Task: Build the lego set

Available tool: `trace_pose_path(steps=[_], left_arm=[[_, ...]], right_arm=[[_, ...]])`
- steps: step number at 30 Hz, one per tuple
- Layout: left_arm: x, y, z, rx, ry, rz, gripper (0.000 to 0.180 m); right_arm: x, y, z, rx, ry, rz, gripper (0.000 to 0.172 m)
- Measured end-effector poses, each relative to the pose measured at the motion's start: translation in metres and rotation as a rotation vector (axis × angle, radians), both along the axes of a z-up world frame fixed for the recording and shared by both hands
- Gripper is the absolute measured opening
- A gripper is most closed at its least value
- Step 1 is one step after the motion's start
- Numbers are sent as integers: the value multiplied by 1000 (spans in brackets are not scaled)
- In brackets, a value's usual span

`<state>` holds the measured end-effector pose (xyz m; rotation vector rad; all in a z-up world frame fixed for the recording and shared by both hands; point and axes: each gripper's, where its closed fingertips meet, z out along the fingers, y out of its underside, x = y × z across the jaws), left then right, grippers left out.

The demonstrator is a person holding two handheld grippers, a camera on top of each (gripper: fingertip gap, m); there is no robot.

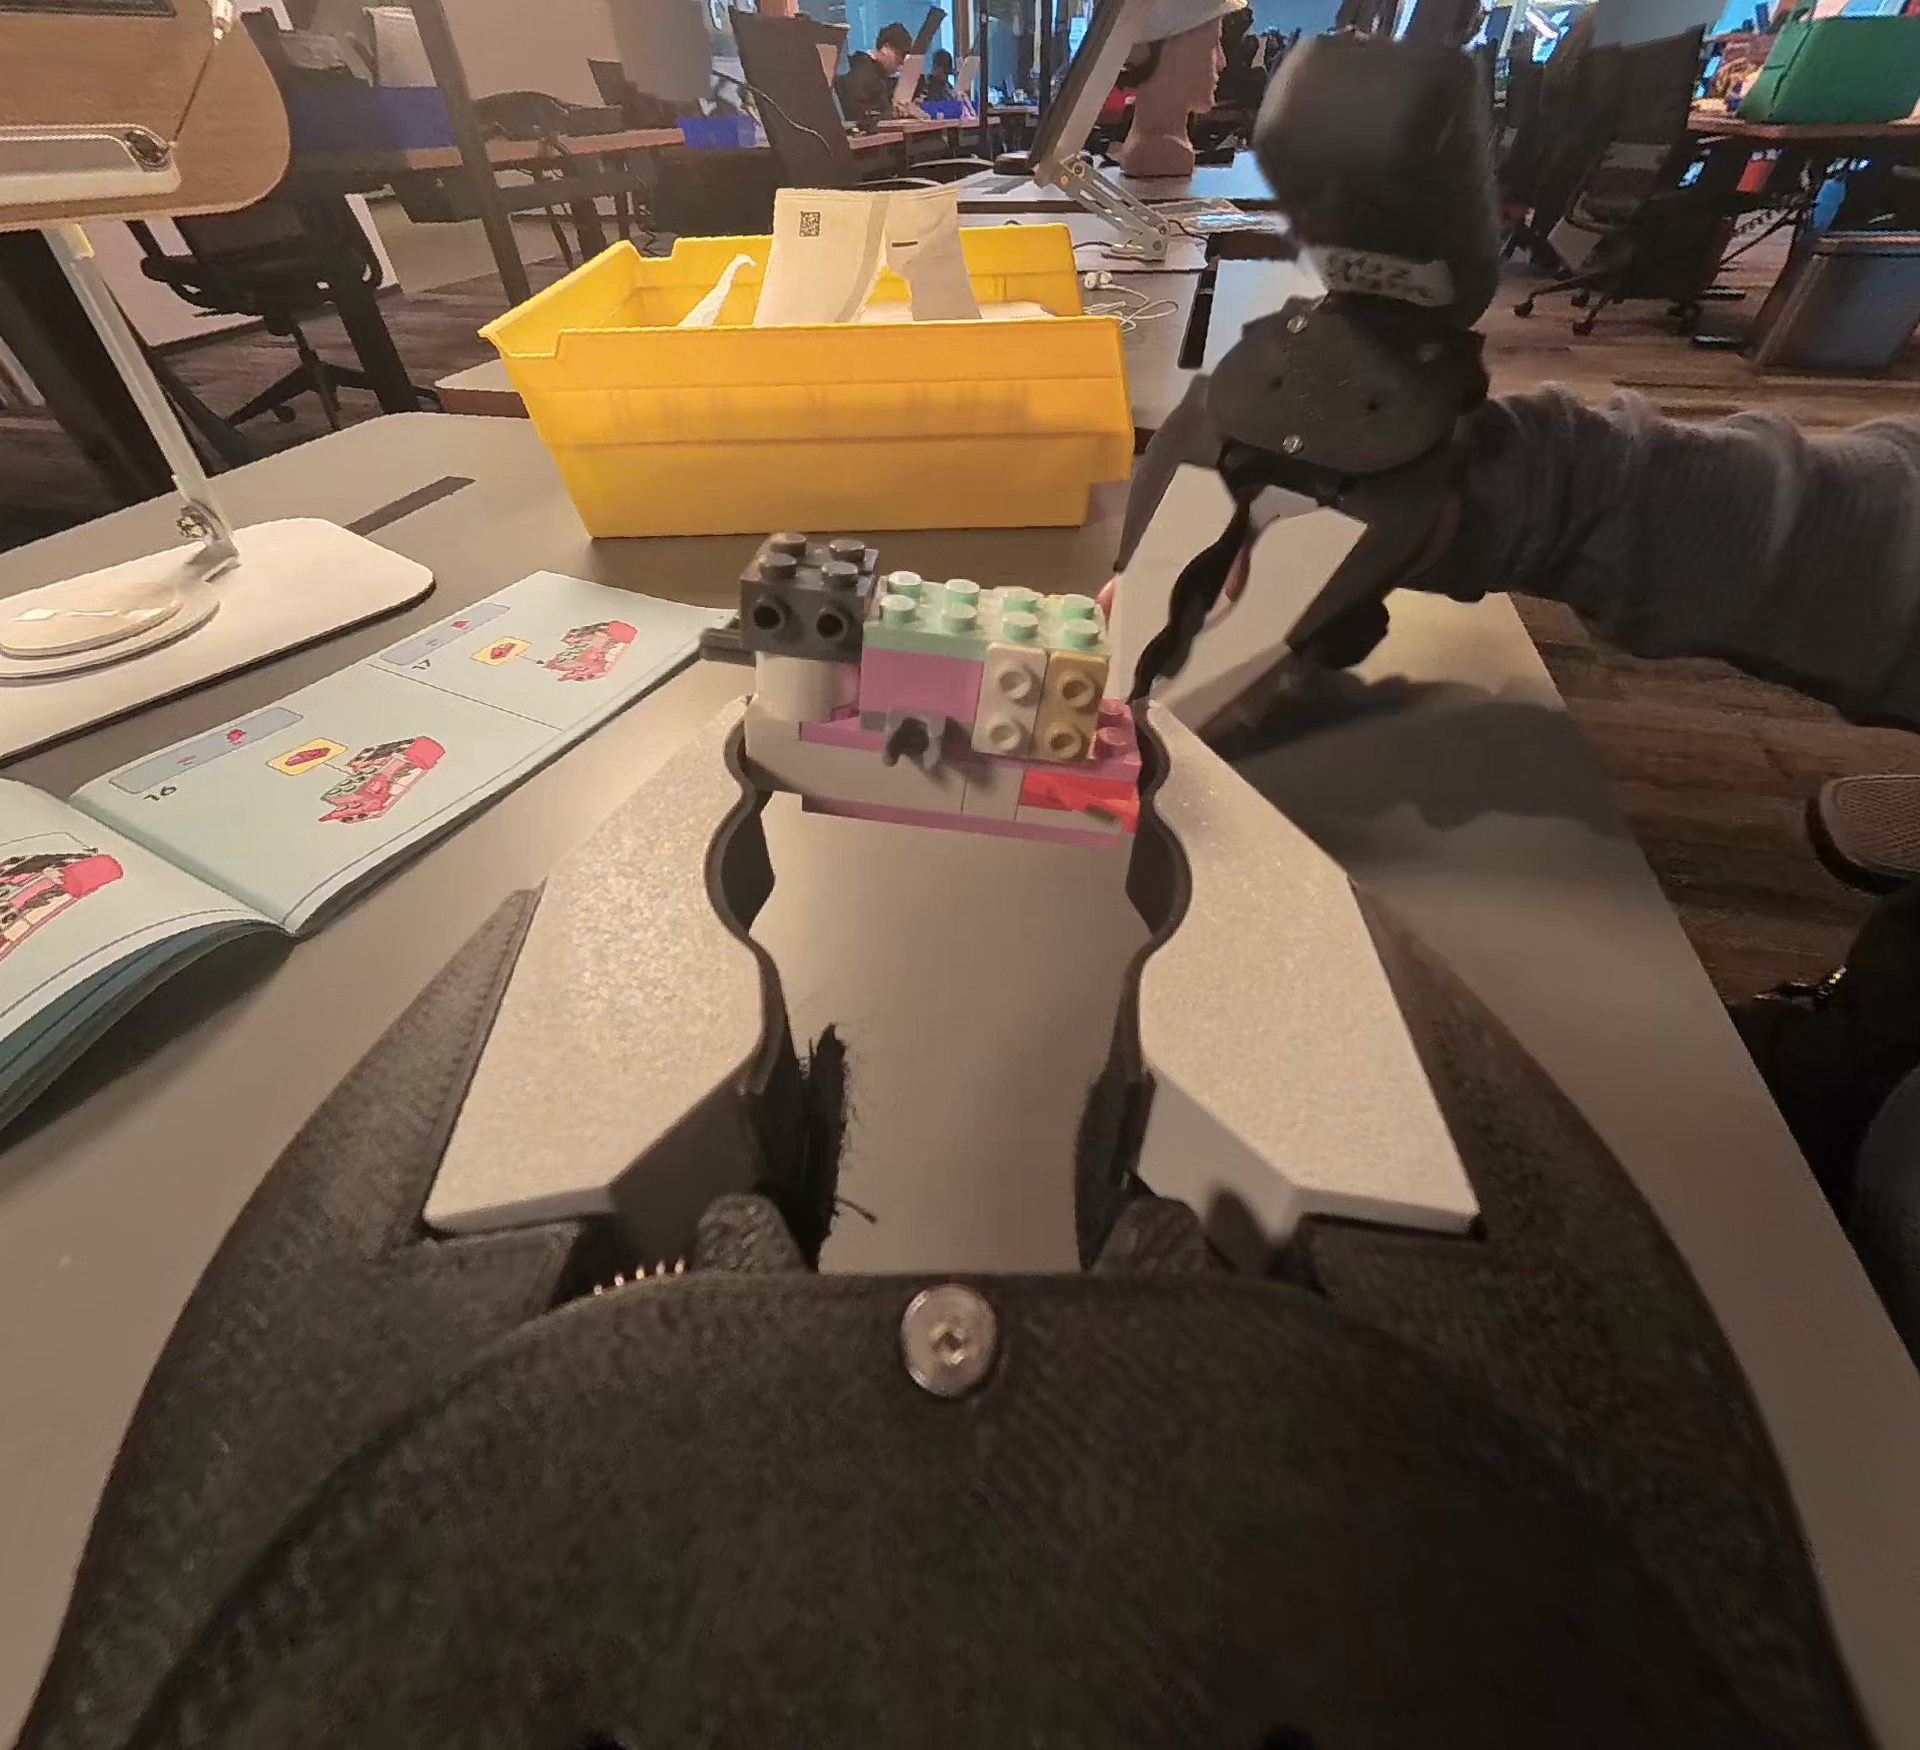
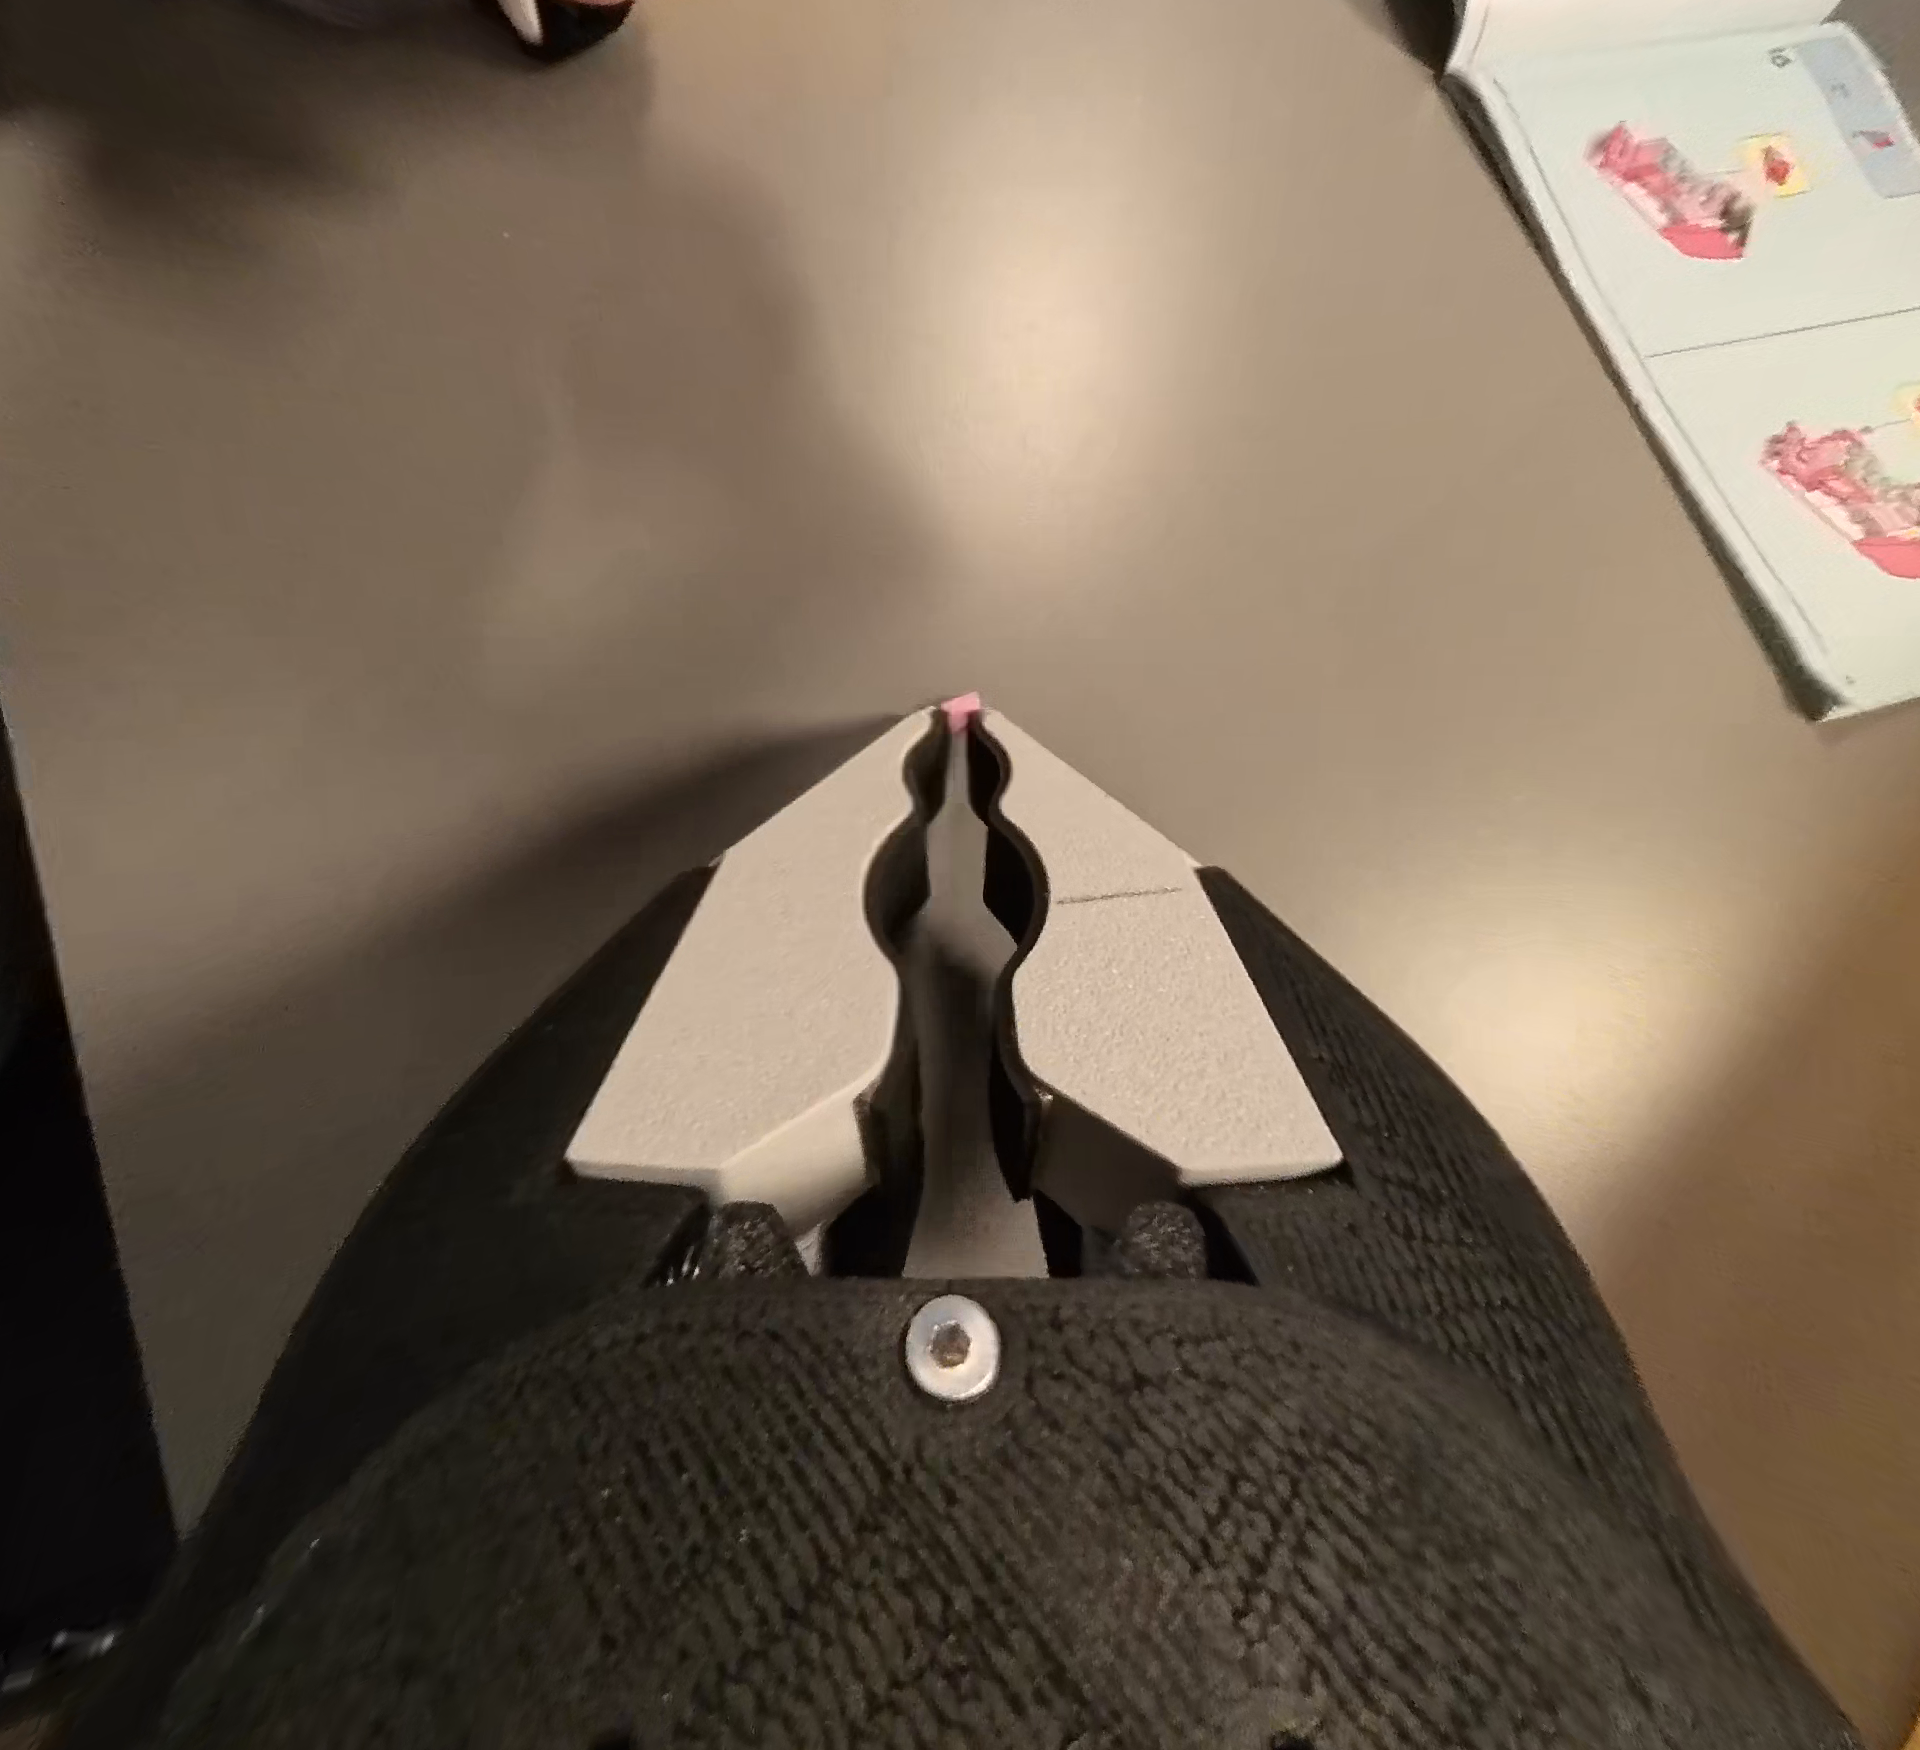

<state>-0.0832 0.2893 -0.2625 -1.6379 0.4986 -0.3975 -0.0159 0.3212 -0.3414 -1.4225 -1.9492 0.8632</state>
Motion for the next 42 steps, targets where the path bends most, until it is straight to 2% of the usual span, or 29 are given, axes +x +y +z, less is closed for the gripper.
trace_pose_path(steps=[5, 7, 10, 16, 23, 30, 34, 42], left_arm=[[-2, 0, 2, 6, -20, 6, 68], [-3, 0, 3, 9, -24, 10, 68], [-9, 1, 5, 18, -21, 39, 68], [-13, 2, 6, 13, -41, 45, 68], [-7, 1, 2, 10, -10, 29, 68], [-7, 1, 2, 9, -11, 27, 68], [-5, 1, 2, 8, -8, 23, 68], [-5, 1, 2, 8, -7, 21, 68]], right_arm=[[-31, -4, 54, 13, 157, -7, 0], [-34, -1, 59, 73, 134, 2, 0], [-31, 8, 46, 73, 77, -13, 0], [-27, 5, 9, -22, 0, -13, 17], [-32, 3, 0, -102, -13, 15, 27], [-19, -19, 2, -165, -78, 95, 21], [-21, -18, 7, -127, -43, 108, 22], [-25, -25, -4, -126, -55, 178, 28]])
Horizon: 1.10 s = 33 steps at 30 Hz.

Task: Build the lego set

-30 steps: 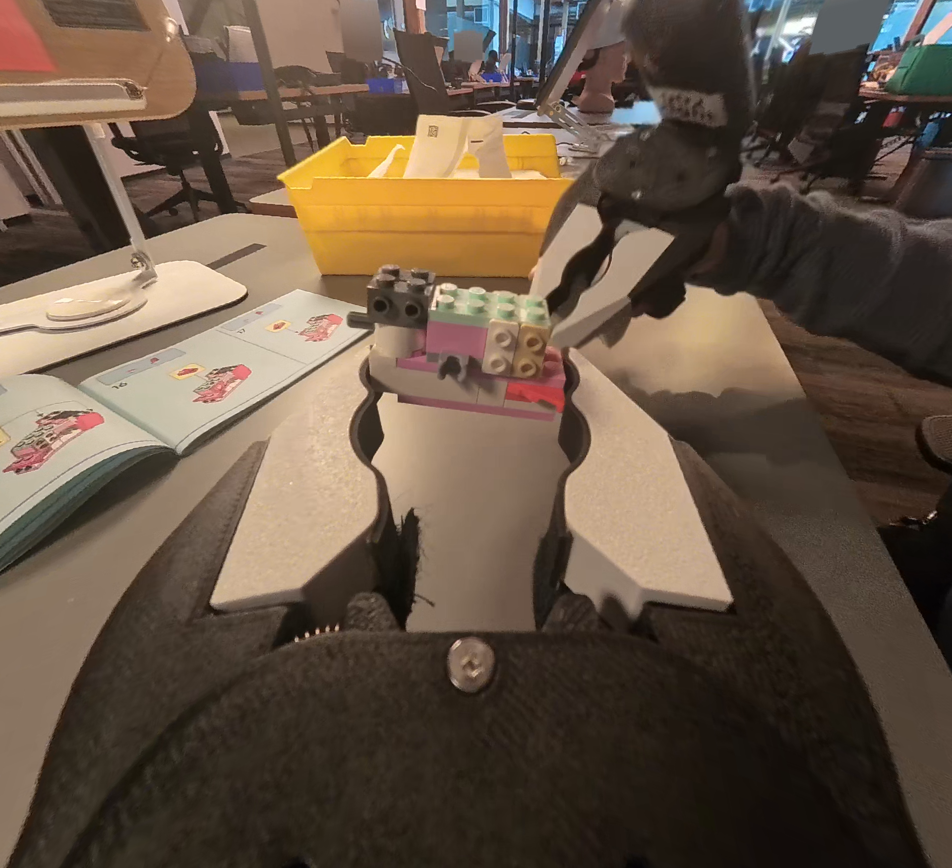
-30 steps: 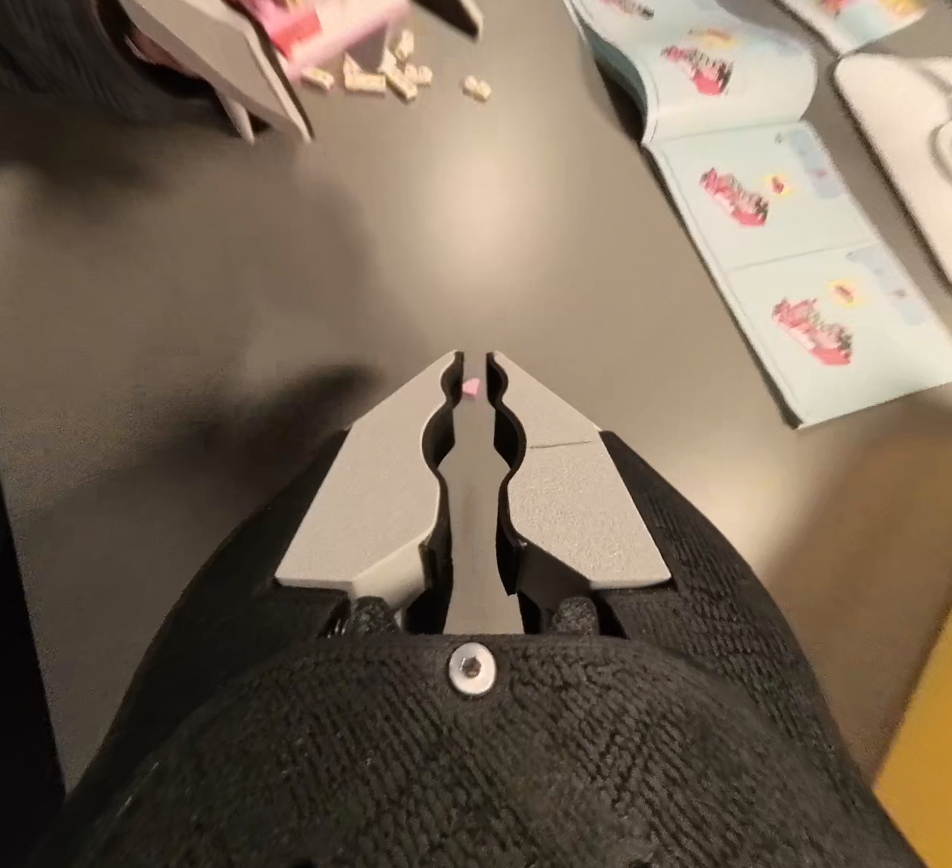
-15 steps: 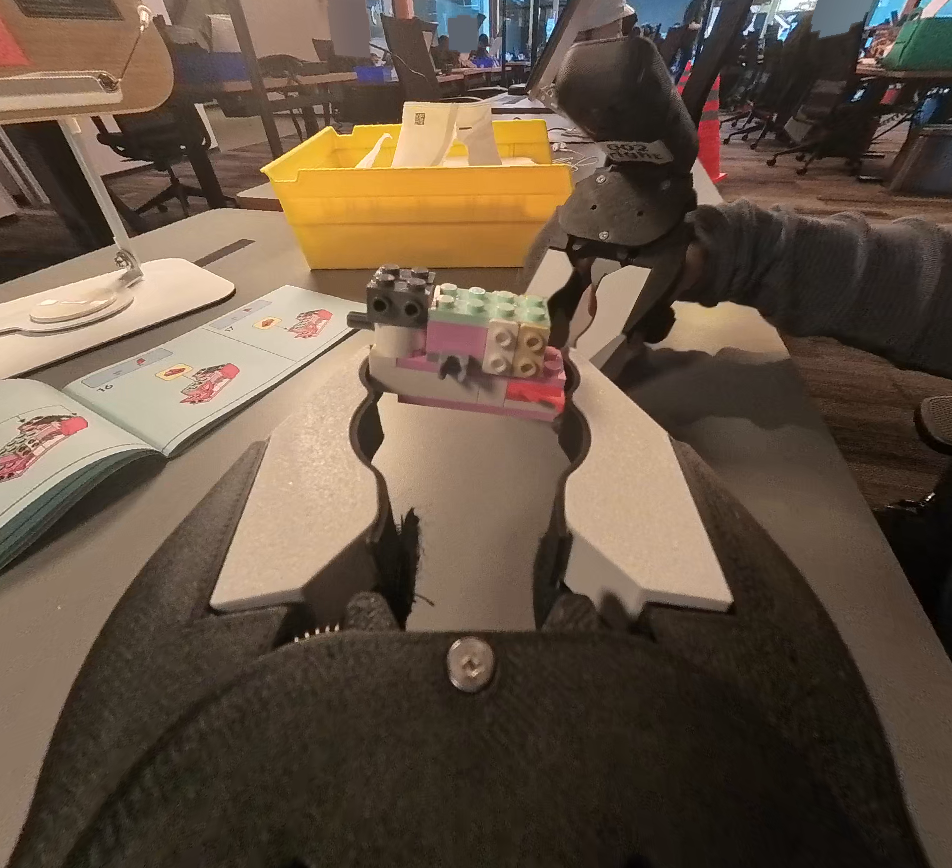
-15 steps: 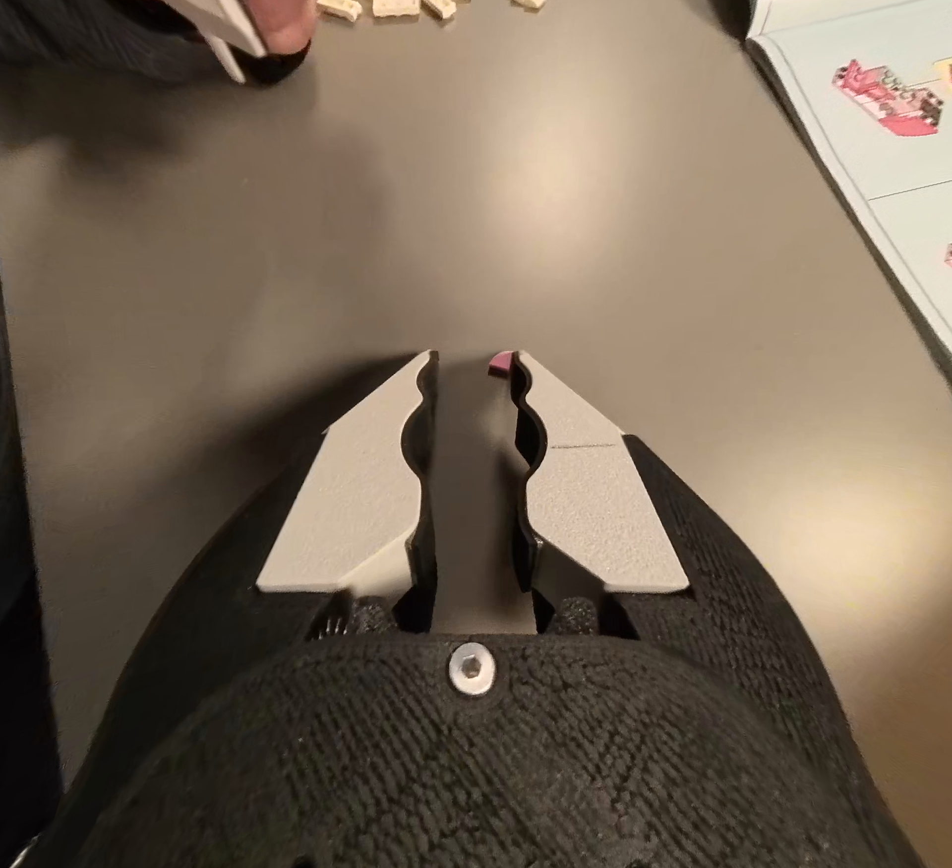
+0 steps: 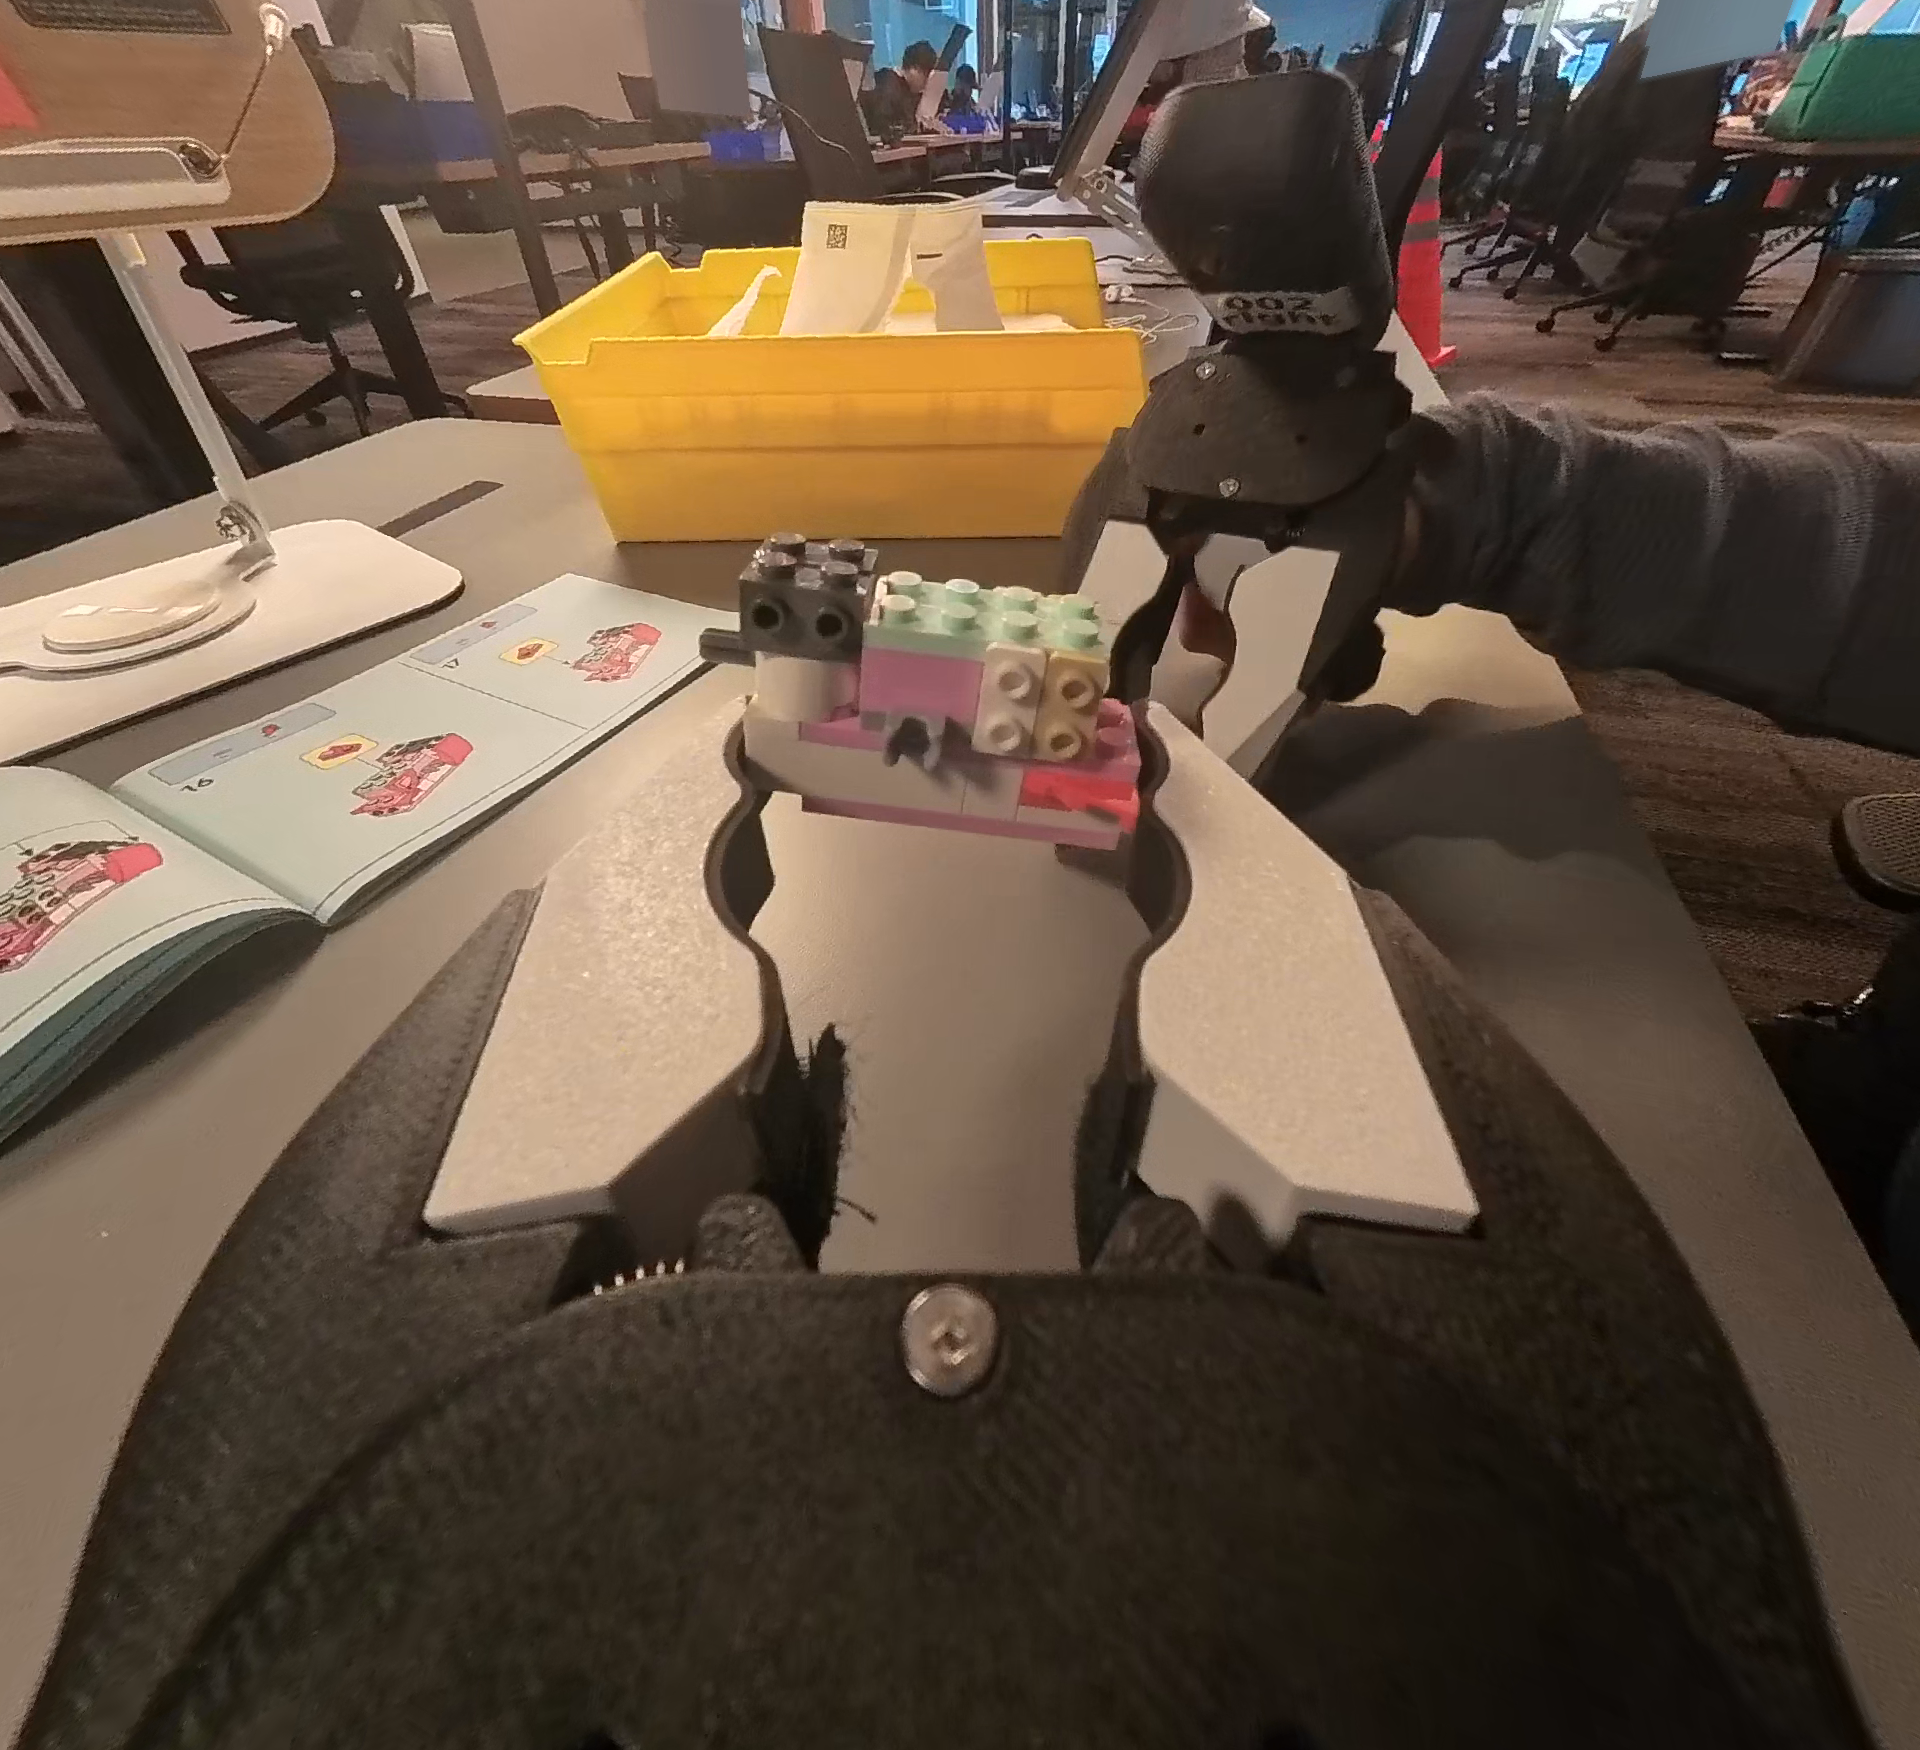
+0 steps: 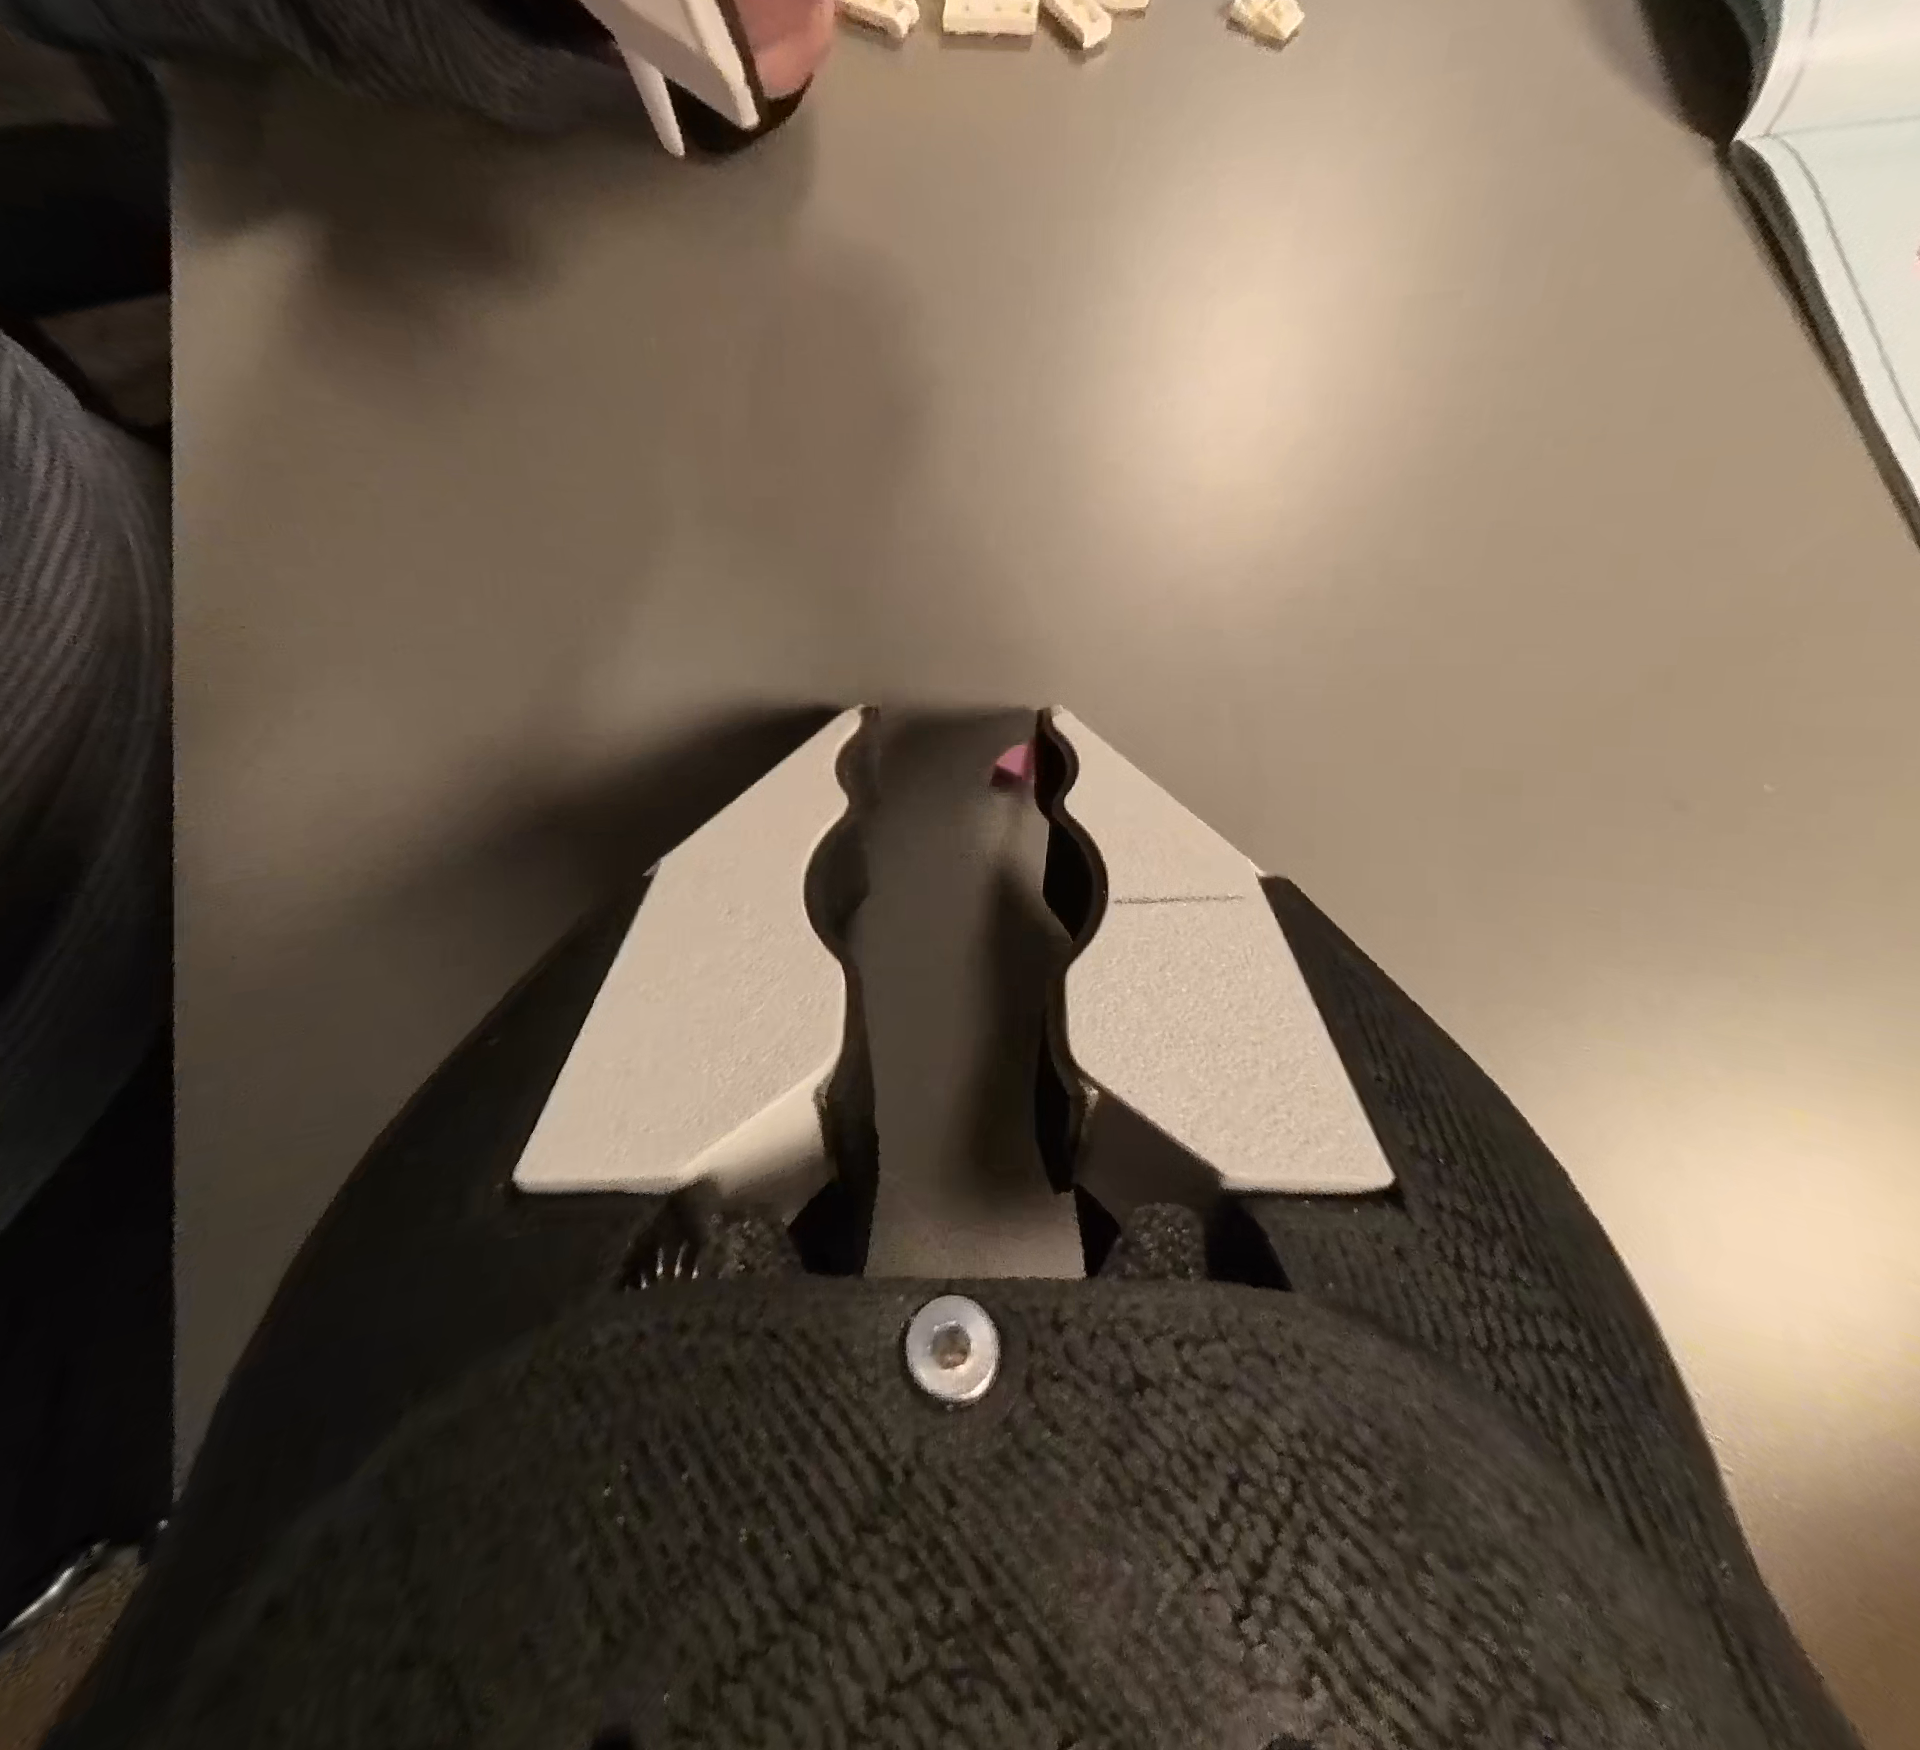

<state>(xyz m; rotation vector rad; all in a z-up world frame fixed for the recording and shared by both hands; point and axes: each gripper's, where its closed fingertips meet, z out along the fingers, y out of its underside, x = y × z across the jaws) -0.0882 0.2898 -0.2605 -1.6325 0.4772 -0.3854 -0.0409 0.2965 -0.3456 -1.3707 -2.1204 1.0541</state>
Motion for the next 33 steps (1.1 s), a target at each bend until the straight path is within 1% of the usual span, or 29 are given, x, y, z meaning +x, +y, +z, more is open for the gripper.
trace_pose_path(steps=[6, 14, 17, 21, 26, 30, 33], left_arm=[[0, 0, 0, -1, 1, -1, 68], [0, 0, -1, -2, 1, -2, 68], [1, 0, -1, -2, 2, -3, 68], [1, 0, -1, -2, 2, -3, 68], [1, 0, -1, -3, 1, -4, 68], [1, 0, -1, -2, 1, -4, 68], [1, -1, -1, -2, 0, -4, 68]], right_arm=[[12, 3, 0, -14, -45, -15, 25], [31, -11, 2, -89, -89, 17, 22], [24, -3, 4, -53, -26, -9, 22], [18, 3, 0, 6, 13, -15, 19], [16, 2, -1, 42, 30, -12, 11], [16, 1, -1, 108, 33, -9, 5], [16, 1, -1, 129, 37, -18, 5]])
